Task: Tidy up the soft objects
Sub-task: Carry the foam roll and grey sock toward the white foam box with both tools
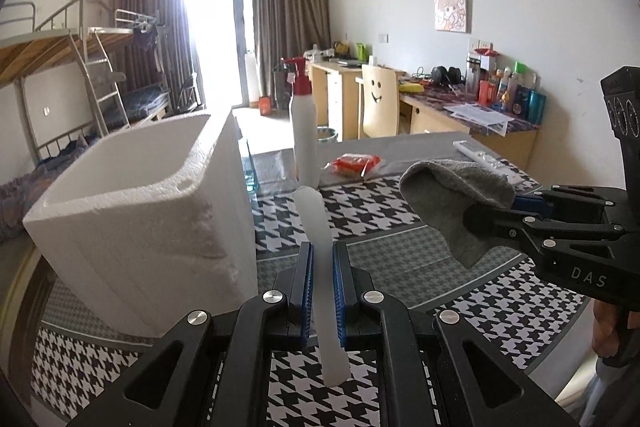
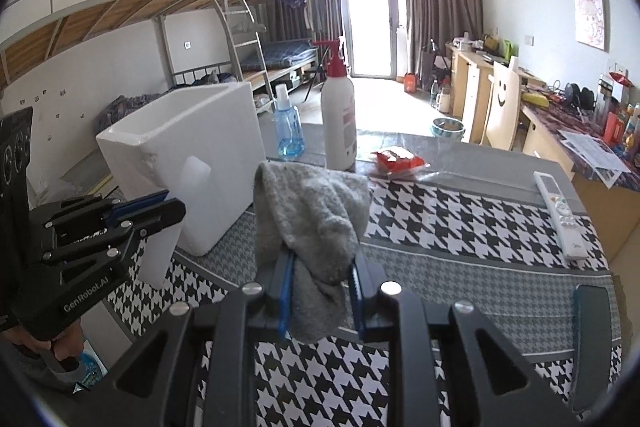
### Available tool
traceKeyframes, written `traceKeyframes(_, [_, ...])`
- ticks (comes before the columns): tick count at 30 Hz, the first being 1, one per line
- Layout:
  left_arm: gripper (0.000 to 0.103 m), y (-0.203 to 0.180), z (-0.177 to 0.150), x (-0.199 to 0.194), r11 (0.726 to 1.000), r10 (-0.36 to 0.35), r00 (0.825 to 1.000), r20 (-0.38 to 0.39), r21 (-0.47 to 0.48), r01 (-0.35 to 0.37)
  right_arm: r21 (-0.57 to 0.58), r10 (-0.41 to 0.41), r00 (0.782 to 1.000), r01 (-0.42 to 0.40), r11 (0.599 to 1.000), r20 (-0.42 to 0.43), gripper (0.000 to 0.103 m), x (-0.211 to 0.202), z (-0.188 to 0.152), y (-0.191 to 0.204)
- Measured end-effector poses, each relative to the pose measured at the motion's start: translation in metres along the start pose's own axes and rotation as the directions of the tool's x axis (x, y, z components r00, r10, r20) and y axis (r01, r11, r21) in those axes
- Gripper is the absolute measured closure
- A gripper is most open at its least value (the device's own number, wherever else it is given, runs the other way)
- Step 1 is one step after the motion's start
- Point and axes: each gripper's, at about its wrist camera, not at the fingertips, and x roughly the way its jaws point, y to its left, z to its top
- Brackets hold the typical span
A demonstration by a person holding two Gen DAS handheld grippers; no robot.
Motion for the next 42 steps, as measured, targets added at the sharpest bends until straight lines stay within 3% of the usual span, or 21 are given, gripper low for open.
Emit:
traceKeyframes(22, [0.093,0.012,0.026,-0.033,0.999,-0.050,0.988,0.148,0.018,0.047,0.024,-0.011,0.990,0.008,1.000,0.142,0.075,-0.030,0.018,0.007])
traceKeyframes(42, [0.093,0.033,0.050,-0.055,1.000,0.003,0.968,0.250,0.000,-0.003,-0.026,0.019,0.977,-0.014,1.000,0.214,0.075,-0.039,0.040,0.024])
